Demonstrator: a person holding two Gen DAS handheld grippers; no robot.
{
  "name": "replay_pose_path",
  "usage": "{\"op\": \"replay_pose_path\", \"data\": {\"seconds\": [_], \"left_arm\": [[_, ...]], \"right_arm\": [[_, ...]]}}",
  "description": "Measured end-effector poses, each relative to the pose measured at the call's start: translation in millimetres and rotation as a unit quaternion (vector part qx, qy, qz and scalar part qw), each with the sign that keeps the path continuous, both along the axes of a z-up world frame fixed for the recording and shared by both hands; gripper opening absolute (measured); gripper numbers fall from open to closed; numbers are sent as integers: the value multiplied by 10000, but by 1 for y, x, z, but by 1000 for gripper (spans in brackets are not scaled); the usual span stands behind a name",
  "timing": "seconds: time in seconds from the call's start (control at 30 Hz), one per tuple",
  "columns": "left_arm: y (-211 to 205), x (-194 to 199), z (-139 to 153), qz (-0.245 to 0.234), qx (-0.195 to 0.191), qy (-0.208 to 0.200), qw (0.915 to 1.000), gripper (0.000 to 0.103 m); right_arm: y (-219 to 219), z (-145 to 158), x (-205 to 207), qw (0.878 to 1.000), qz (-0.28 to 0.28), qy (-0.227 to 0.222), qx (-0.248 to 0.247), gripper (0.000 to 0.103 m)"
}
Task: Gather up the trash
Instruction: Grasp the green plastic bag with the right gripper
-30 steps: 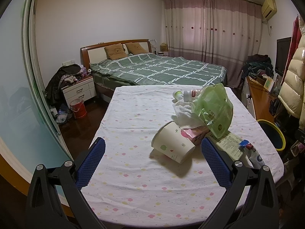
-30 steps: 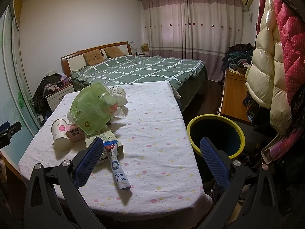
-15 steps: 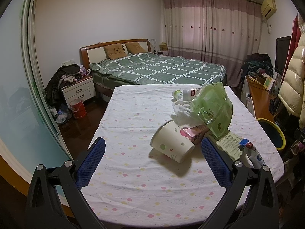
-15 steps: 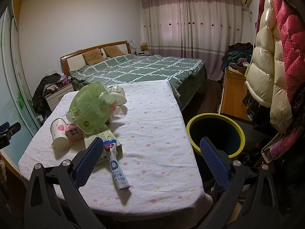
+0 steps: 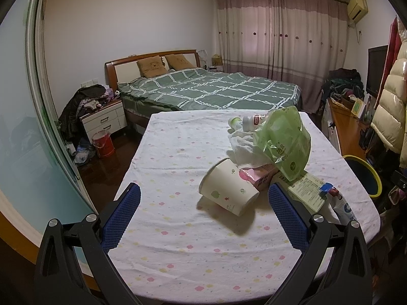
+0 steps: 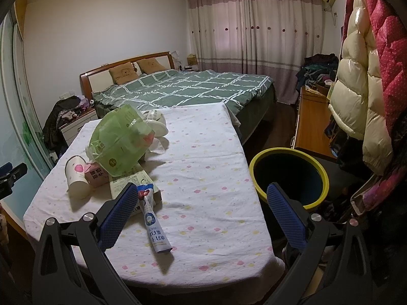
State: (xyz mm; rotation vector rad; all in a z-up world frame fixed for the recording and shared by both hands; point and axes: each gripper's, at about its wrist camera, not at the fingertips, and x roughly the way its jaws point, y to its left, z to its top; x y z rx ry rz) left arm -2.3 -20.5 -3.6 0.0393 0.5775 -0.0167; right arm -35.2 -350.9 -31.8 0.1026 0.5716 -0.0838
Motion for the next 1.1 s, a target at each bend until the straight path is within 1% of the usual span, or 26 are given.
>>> {"op": "replay_pose_path", "data": {"seconds": [0.1,0.3,0.43,0.5,0.67,0.83,0.9,0.97,1.0,1.03,1.07,1.1], "left_arm": [[0,5,-1,-10,-6,17,10000,99],[-3,15,-5,-35,34,85,10000,99],[-4,22,-8,-64,43,133,9999,99],[-3,26,-11,-66,24,169,9998,99],[0,37,-15,-53,-9,253,9997,99],[4,47,-20,-42,-32,314,9995,99],[4,50,-21,-50,-36,330,9994,99],[4,54,-23,-63,-35,352,9994,99],[4,55,-24,-64,-33,368,9993,99],[4,57,-25,-67,-35,384,9992,99],[5,58,-26,-72,-42,401,9992,99],[5,60,-27,-76,-52,418,9991,99]], "right_arm": [[1,1,7,10000,59,47,37,97],[16,6,42,9986,522,63,92,97],[38,14,81,9948,1017,62,37,97],[49,17,105,9918,1273,88,87,97],[74,22,158,9852,1704,172,29,97],[89,20,209,9779,2055,374,17,97],[95,17,226,9762,2109,497,-22,97],[100,12,241,9715,2276,658,44,97],[103,10,246,9698,2325,738,59,96],[105,8,250,9686,2358,788,55,91],[107,5,255,9675,2373,868,57,82],[107,2,258,9649,2429,993,122,79]]}}
